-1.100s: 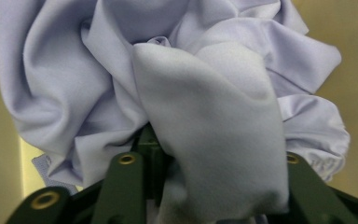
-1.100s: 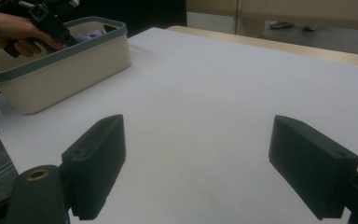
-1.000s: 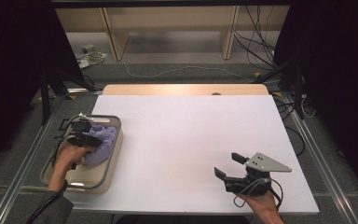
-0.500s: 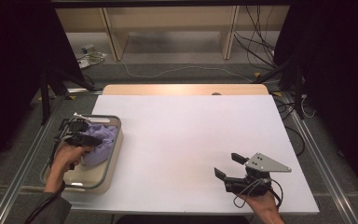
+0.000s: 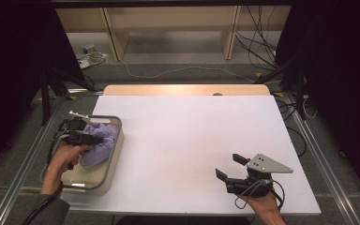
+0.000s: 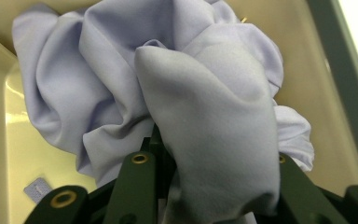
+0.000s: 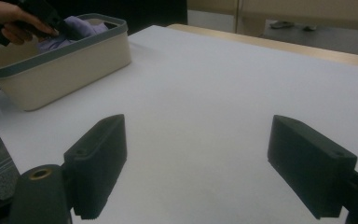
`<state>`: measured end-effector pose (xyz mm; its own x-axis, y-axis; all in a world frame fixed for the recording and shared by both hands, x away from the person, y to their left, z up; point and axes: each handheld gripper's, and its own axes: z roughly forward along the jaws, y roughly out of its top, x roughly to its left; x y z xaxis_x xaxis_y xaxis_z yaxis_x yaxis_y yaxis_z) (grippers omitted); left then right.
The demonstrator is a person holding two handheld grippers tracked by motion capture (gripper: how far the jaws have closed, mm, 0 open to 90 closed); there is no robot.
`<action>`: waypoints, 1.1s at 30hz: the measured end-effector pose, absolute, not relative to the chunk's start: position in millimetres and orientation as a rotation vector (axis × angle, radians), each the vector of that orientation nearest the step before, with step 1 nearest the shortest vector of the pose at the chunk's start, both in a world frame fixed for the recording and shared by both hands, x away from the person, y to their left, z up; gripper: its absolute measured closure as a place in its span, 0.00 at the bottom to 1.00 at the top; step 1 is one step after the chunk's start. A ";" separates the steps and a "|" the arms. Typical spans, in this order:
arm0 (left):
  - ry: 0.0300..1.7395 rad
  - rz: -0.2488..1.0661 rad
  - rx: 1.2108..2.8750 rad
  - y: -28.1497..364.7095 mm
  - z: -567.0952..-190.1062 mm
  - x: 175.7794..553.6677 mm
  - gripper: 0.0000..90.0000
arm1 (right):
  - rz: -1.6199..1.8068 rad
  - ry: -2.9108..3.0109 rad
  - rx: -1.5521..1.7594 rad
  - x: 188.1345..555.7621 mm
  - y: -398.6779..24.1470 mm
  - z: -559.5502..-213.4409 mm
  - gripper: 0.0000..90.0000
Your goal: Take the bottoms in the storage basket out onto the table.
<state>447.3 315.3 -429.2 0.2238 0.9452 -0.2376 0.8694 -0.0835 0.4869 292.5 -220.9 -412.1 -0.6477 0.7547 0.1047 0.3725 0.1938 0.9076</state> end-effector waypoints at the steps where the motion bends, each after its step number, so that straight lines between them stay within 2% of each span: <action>1: 1.662 0.186 1.969 315.8 -428.4 447.0 0.76 | 1.442 2.111 1.057 292.6 -220.9 -412.1 0.23; 33: 1.617 0.164 1.853 333.3 -407.0 437.2 0.76 | 1.440 2.109 1.073 293.3 -221.4 -412.8 0.23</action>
